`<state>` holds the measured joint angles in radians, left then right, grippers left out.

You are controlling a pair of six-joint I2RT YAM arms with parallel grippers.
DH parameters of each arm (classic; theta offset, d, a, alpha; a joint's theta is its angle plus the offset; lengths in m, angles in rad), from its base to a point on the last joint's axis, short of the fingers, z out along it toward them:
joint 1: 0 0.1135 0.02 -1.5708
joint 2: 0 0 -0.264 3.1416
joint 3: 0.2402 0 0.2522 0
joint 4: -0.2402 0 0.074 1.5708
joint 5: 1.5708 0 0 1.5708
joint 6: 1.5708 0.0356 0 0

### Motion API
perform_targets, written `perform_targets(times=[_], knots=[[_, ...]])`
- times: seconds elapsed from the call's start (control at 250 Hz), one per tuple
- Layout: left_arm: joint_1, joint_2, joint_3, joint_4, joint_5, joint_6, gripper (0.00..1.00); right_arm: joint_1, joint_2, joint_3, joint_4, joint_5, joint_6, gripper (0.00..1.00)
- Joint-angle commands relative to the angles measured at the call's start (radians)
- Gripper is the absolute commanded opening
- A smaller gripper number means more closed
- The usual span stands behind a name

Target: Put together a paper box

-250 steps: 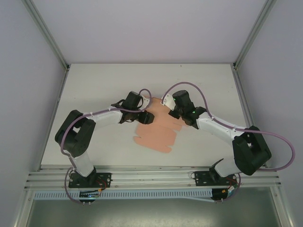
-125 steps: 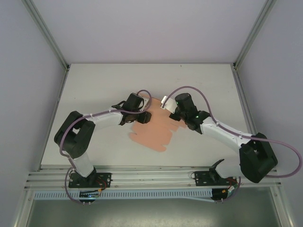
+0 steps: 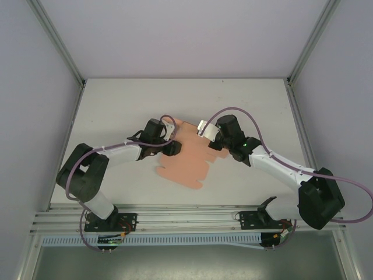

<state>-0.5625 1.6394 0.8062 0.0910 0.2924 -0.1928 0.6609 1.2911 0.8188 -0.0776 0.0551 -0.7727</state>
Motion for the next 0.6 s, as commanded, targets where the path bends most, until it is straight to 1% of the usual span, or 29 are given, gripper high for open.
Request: perform_targets(times=[0.0,0.084,0.16,0.252,0.264,0.348,0.468,0.596], knots=[[0.002,-0.021,-0.002,0.084,0.052,0.042,0.45,0.007,0.003,0.049,-0.027,-0.073,0.003,0.00],[0.001,0.005,0.018,0.077,0.045,0.029,0.41,0.009,0.014,0.055,-0.028,-0.075,0.007,0.00],[0.001,0.037,0.045,0.051,0.025,0.011,0.34,0.012,0.019,0.054,-0.021,-0.083,0.014,0.00],[0.001,0.065,0.078,0.035,0.001,-0.043,0.26,0.022,0.025,0.055,-0.024,-0.090,0.026,0.00],[0.001,0.088,0.083,0.033,-0.002,-0.053,0.25,0.025,0.026,0.054,-0.025,-0.091,0.029,0.00],[0.002,0.125,0.112,0.028,0.011,-0.097,0.24,0.054,0.041,0.052,-0.036,-0.083,0.037,0.00],[0.001,0.149,0.123,0.046,0.043,-0.131,0.24,0.114,0.074,0.040,-0.037,-0.024,0.046,0.00],[0.001,0.156,0.134,0.034,0.040,-0.148,0.24,0.187,0.114,0.029,-0.028,0.062,0.046,0.00]])
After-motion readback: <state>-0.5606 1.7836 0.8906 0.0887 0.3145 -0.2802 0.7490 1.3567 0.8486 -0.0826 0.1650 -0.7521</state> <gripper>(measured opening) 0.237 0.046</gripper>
